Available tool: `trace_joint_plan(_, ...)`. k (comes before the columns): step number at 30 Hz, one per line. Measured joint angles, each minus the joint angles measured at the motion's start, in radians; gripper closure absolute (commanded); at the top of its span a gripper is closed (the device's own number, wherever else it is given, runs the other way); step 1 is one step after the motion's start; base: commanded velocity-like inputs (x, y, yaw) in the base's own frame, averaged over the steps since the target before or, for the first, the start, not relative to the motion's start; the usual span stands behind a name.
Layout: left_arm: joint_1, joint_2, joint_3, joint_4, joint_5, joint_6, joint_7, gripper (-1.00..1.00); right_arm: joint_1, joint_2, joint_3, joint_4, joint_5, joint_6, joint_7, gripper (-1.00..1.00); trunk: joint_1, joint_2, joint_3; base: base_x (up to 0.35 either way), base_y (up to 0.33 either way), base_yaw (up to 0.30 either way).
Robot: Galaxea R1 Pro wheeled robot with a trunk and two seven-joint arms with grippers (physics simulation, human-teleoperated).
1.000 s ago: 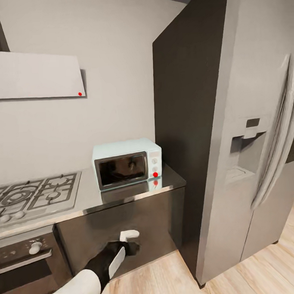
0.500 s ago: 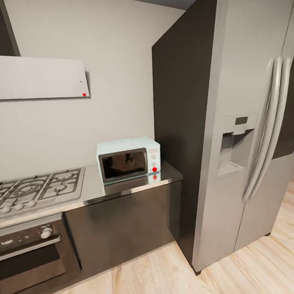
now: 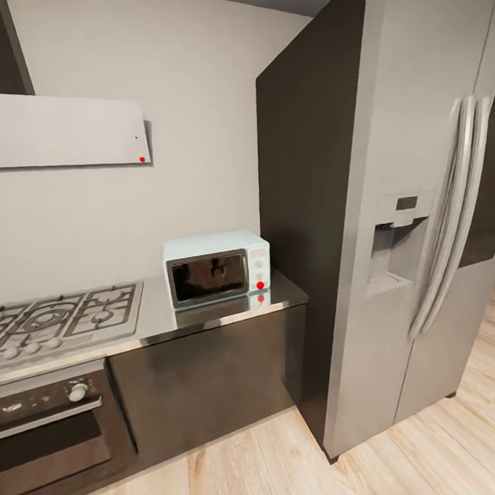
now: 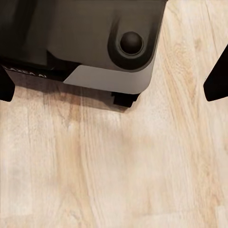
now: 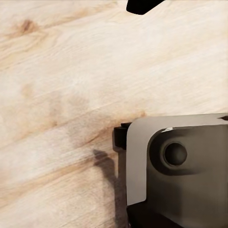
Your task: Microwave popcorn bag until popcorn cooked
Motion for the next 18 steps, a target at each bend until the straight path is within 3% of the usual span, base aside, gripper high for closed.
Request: trace_joint_plan(18, 0.000, 0.005, 0.001, 0.000, 0.002, 0.000, 0.000, -1.00, 0.000, 0.001, 0.000, 0.000, 0.000, -0.003, 0.000, -1.00, 0.000, 0.000, 0.000, 0.000, 0.000, 0.264)
